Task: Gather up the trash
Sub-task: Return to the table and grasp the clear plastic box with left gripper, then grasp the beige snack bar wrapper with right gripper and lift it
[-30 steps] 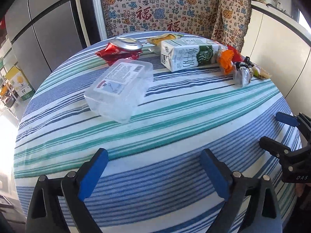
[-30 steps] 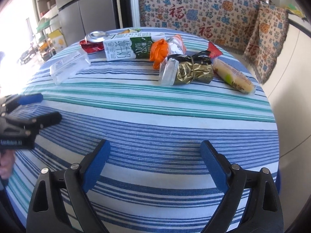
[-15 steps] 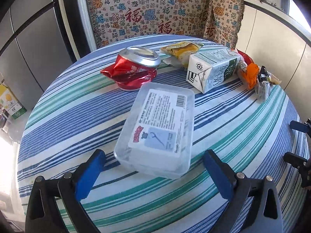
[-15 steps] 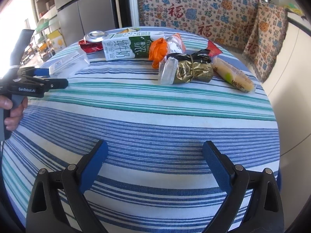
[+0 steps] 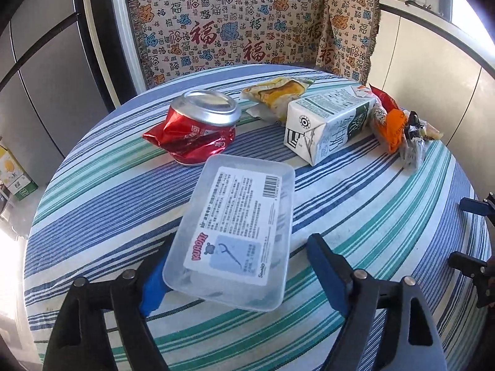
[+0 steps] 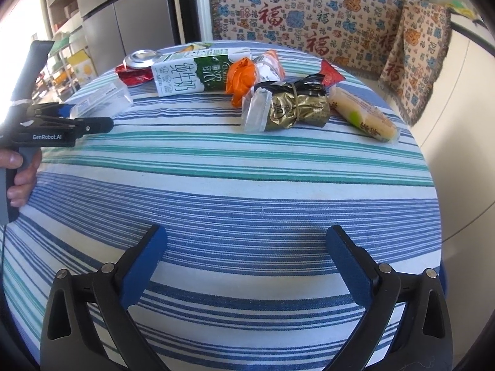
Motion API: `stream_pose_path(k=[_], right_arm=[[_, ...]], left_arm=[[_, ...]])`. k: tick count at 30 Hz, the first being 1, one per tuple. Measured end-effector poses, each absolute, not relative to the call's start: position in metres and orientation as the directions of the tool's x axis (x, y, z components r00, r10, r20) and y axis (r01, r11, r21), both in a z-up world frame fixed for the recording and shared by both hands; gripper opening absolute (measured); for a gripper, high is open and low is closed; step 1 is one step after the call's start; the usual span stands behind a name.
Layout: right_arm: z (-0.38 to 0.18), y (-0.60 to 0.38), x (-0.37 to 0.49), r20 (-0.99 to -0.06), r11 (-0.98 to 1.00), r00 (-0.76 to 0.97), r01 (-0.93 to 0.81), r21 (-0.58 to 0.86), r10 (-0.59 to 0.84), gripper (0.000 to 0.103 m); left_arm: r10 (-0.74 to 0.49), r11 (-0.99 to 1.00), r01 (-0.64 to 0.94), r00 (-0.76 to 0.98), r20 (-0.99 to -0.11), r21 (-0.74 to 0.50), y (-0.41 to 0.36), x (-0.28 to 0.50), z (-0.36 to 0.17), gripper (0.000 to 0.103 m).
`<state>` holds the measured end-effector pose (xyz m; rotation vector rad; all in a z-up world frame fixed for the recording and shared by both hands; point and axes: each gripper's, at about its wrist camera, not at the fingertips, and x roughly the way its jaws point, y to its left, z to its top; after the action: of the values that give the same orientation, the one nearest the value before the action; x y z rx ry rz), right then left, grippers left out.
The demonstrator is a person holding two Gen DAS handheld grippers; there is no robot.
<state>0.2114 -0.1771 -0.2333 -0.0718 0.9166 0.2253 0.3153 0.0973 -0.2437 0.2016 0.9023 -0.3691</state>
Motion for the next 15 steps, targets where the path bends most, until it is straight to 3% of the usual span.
stream_pose_path(k=[3,11,13,15], right_arm=[[-0.233,-0.180,0.212,-0.794,0.977,0.588,-0.208,0.039,0.157,0.102],[-0.232,-0.236,0.234,-0.810,0.997,0.582,-0.078,0.023,0.064,0.100],[-0.227,-0.247,0.245,-0.813,0.997,0.581,-0.080,-0.012,0.037,0.092],[-0.217,-0.259,0.257,-0.796,0.997,0.605,-0.071,-0.038,0.012,0.090]], left_arm=[[-0.245,0.913,0.409,0.561,-0.790,0.007,0.096,0.309,-0.243,0.063],[-0.242,0.914,0.405,0.561,-0.791,0.007,0.097,0.297,-0.244,0.063],[-0.233,0.919,0.393,0.560,-0.795,0.008,0.096,0.298,-0.243,0.063],[-0.229,0.924,0.383,0.562,-0.795,0.004,0.095,0.298,-0.243,0.063]])
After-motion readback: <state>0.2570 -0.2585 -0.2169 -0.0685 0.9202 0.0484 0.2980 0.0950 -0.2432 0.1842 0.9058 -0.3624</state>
